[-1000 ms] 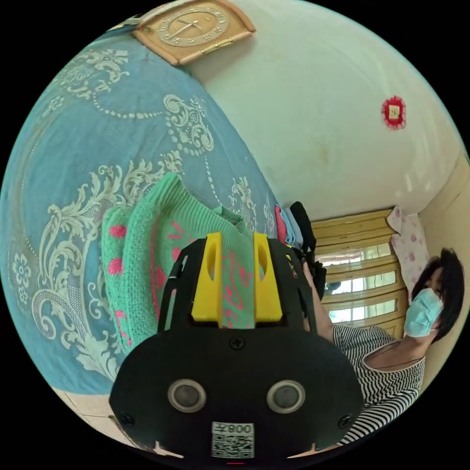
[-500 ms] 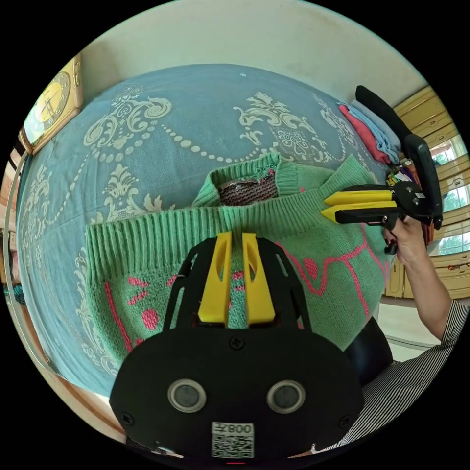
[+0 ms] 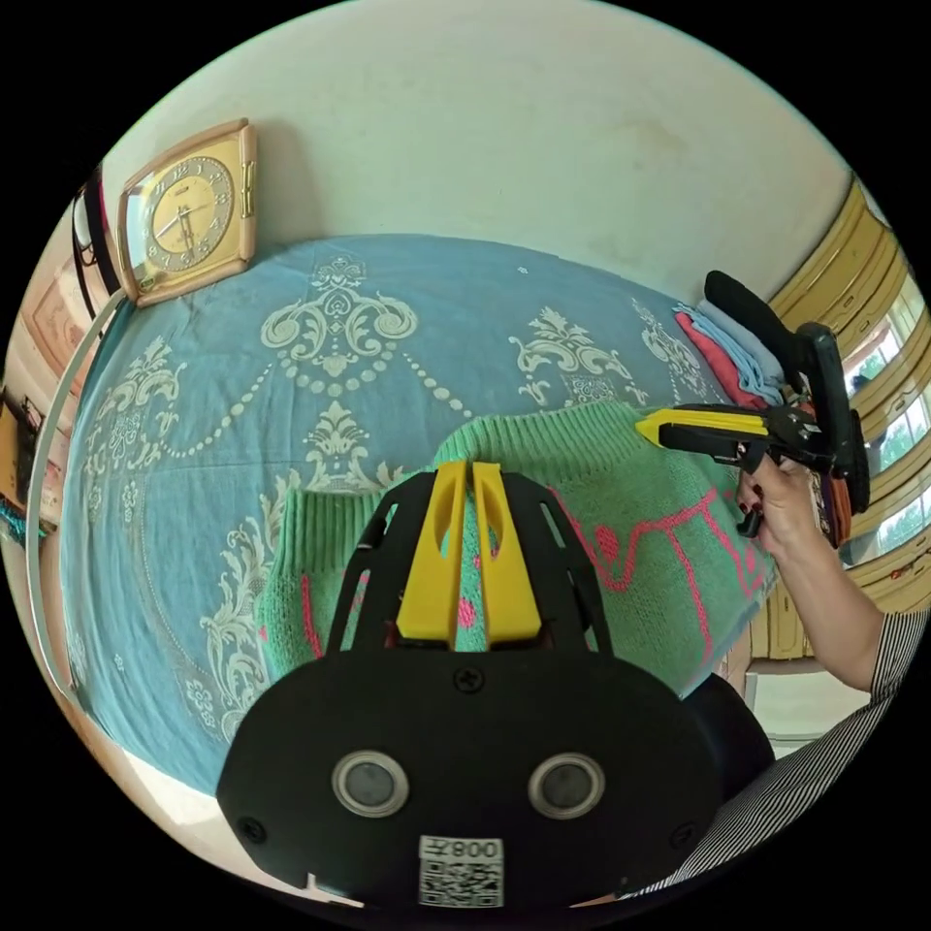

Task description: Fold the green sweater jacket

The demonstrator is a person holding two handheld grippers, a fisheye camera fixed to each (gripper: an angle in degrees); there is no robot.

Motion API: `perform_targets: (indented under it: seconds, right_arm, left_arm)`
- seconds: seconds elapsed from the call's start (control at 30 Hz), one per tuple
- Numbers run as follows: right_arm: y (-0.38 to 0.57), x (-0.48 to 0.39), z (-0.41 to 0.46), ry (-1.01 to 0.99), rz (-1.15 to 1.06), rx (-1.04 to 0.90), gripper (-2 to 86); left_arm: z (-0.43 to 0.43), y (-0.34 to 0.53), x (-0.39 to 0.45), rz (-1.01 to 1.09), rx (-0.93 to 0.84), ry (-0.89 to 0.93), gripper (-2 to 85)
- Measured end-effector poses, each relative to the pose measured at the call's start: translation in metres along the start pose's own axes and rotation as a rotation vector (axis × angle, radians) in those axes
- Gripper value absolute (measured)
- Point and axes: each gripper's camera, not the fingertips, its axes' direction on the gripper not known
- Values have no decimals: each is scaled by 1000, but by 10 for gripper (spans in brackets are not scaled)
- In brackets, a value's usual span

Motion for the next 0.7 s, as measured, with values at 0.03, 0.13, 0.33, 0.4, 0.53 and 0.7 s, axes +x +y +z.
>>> perform_targets:
  seconds: [0.03, 0.13, 0.33, 0.4, 0.53, 0.7]
  right_arm:
    - [-6, 2, 11, 16, -2, -22, 12]
    - [-12, 9, 59, 34, -5, -174, 17]
    - [7, 28, 36, -35, -7, -135, 50]
    - [21, 42, 7, -35, 15, -75, 56]
    - [86, 95, -69, 35, 123, 48, 61]
    - [158, 162, -90, 24, 293, 35, 81]
  left_arm:
    - [11, 1, -3, -10, -33, -16, 16]
    - [42, 8, -6, -18, -150, -31, 20]
    - [26, 30, -13, 4, -115, 14, 43]
    - [10, 40, -21, -20, -78, 25, 60]
    - [-40, 80, -44, -74, 22, 49, 82]
    - [-89, 146, -87, -211, 57, -58, 109]
